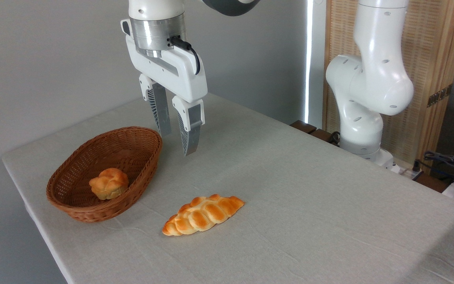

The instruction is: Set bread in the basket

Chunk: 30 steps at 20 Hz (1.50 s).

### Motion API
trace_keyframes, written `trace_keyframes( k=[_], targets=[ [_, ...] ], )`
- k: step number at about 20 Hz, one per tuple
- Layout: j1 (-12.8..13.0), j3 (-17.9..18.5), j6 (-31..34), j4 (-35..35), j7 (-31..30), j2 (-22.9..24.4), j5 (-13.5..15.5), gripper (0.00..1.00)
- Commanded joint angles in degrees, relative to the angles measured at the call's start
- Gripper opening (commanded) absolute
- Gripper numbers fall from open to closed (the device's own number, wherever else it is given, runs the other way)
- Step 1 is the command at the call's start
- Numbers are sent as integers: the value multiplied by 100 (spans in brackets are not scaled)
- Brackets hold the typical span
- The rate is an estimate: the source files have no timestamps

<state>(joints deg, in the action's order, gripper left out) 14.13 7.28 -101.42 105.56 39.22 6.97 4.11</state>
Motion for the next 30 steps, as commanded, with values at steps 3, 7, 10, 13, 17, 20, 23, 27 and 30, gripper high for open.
trace_keyframes(
  k=[3, 7, 10, 13, 17, 20, 23, 27, 30],
  targets=[
    [37, 37, 184, -133, -64, -47, 37, 100],
    [37, 37, 184, -133, -81, -47, 37, 100],
    [37, 28, 201, -124, -73, -47, 28, 100],
    [46, 20, 307, -124, -46, -55, 28, 100],
    [55, 20, 316, -37, -29, -38, -6, 100],
    [37, 63, 158, 87, 94, -47, -51, 100],
    [-7, 107, -140, 438, 323, -47, -216, 100],
    [-51, 195, -894, 991, 341, -55, -595, 100],
    [-60, 204, -1336, 1343, 341, -178, -832, 100]
  ],
)
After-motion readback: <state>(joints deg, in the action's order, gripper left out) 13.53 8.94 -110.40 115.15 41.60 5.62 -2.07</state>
